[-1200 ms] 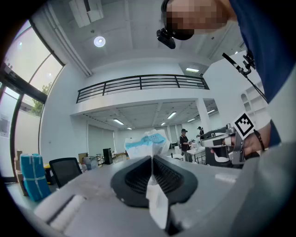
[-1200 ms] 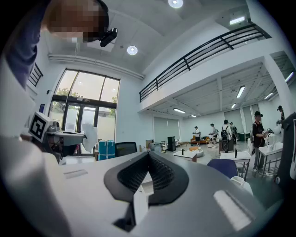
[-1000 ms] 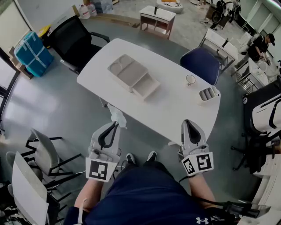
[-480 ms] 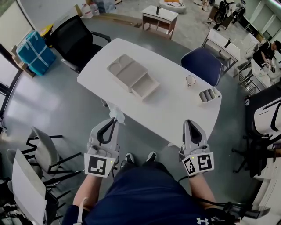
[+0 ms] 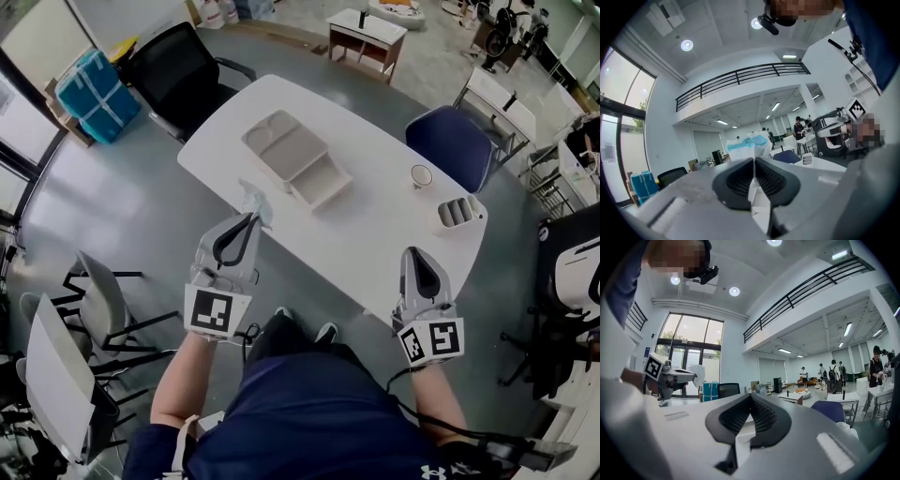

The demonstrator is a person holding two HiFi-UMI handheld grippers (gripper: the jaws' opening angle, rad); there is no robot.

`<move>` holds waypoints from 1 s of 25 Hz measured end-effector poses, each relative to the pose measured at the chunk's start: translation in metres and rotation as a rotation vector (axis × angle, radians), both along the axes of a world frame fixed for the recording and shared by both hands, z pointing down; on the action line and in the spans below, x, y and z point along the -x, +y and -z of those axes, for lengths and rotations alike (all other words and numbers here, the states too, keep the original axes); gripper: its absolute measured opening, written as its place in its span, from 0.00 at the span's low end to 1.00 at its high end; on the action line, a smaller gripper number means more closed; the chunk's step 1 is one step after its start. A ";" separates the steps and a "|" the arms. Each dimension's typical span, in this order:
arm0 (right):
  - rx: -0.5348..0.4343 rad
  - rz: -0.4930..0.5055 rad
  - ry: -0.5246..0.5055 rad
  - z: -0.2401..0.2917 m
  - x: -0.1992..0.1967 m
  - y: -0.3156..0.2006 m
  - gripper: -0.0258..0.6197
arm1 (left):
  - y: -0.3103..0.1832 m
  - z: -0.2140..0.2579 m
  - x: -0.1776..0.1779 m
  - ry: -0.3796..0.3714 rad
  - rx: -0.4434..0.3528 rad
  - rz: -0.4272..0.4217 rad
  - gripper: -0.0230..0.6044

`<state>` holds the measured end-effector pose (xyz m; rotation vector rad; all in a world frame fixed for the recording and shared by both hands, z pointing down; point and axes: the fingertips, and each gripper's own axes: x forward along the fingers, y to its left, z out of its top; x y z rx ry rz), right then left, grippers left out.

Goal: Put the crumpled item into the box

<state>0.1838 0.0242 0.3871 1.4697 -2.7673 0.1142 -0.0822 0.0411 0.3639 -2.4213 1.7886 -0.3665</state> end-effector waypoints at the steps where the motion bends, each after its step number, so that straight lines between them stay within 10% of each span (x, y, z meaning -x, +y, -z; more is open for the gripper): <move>1: 0.004 0.000 0.002 -0.002 0.002 -0.003 0.04 | -0.006 -0.003 0.001 0.001 0.008 -0.004 0.06; 14: 0.073 -0.152 0.050 -0.022 0.034 -0.059 0.04 | -0.139 -0.084 0.011 -0.136 0.126 -0.250 0.06; 25: 0.125 -0.286 0.083 -0.035 0.070 -0.086 0.04 | -0.206 -0.206 -0.015 -0.310 0.377 -0.498 0.06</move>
